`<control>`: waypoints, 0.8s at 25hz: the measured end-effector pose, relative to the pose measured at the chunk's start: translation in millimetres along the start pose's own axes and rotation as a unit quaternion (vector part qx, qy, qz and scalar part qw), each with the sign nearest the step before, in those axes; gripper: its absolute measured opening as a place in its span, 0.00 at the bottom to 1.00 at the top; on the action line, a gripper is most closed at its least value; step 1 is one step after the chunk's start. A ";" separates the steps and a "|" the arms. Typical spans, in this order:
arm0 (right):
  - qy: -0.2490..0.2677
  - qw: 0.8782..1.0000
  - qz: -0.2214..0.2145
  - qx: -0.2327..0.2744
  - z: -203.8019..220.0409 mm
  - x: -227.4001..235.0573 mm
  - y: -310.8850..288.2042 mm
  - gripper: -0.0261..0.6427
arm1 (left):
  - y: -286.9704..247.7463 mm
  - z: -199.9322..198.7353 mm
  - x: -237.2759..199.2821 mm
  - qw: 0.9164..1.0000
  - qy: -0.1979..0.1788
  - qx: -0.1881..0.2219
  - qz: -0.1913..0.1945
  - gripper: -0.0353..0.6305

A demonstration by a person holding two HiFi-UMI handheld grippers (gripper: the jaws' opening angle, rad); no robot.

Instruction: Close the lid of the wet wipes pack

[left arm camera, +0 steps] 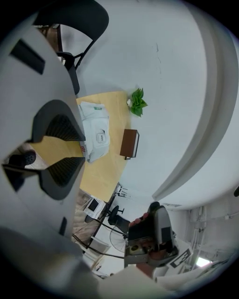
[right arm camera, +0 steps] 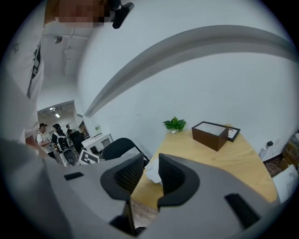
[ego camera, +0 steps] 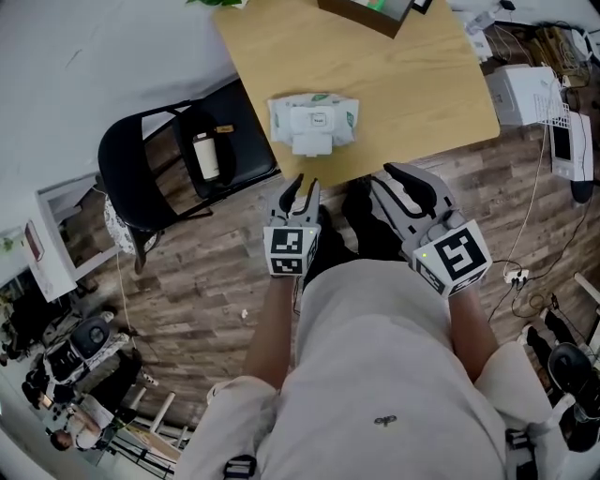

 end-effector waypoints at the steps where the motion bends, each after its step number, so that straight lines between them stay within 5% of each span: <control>1: -0.001 1.000 -0.003 -0.002 1.3 3.8 -2.2 0.18 | -4.7 2.5 -1.8 1.000 0.002 -0.005 -0.004 0.21; 20: -0.026 0.999 -0.027 -0.029 20.7 22.3 -16.6 0.18 | -54.2 9.0 -20.4 0.999 0.017 -0.026 -0.028 0.21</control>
Point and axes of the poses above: the fingertips, and each gripper's own axes: y backward along the fingers, x to its right, z out of its underside, the point moved 7 cm from there along y, backward along the fingers, and after that the axes turned 13 degrees about z, right-handed, at the moved point
